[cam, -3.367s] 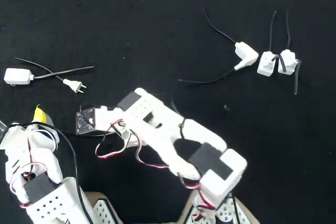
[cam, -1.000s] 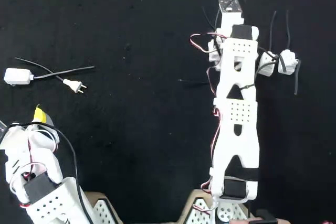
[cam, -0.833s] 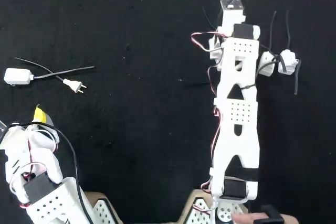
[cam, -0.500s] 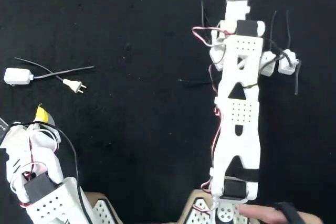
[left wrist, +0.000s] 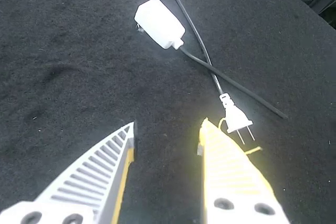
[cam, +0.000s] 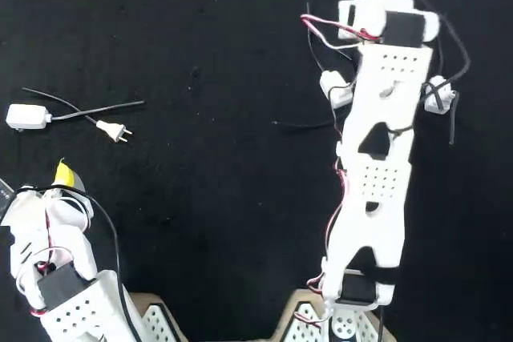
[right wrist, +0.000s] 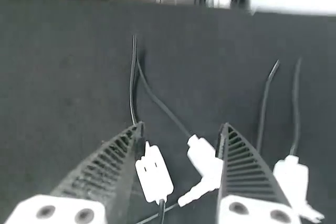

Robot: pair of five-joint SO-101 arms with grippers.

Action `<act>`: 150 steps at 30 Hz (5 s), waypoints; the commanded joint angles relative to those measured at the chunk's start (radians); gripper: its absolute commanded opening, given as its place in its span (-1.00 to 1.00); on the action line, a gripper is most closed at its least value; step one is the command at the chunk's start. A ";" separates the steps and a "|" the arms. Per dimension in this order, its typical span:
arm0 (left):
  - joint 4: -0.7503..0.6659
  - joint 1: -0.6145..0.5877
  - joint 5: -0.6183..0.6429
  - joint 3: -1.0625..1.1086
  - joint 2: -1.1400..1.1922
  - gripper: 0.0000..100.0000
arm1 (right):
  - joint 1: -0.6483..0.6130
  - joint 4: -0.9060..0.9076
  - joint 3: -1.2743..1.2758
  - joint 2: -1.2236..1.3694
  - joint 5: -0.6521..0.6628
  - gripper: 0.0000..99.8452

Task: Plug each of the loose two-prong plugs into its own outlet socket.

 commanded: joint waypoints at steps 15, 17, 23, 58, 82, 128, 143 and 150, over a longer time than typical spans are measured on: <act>-0.021 0.012 0.002 -0.042 -0.011 -0.60 | -0.064 0.144 0.068 -0.549 -0.005 -0.58; -0.021 0.012 0.002 -0.042 -0.011 -0.60 | -0.064 0.143 0.186 -0.664 -0.005 -0.58; -0.021 0.012 0.002 -0.042 -0.011 -0.60 | -0.078 0.141 0.578 -1.020 -0.009 -0.58; -0.063 0.124 -0.072 -0.021 -0.002 -0.59 | -0.499 -1.157 2.865 -1.758 -0.055 -0.58; 0.129 0.119 -0.331 -0.697 0.796 -0.59 | -0.479 -1.313 2.976 -1.751 -0.055 -0.58; 0.137 -0.038 0.463 -2.054 2.478 -0.42 | -0.479 -1.320 2.985 -1.750 -0.055 -0.58; 0.157 -0.039 0.463 -2.124 2.552 -0.89 | -0.479 -1.320 2.987 -1.750 -0.055 -0.58; 0.319 -0.068 0.394 -2.270 2.503 -0.94 | -0.479 -1.320 2.987 -1.750 -0.055 -0.58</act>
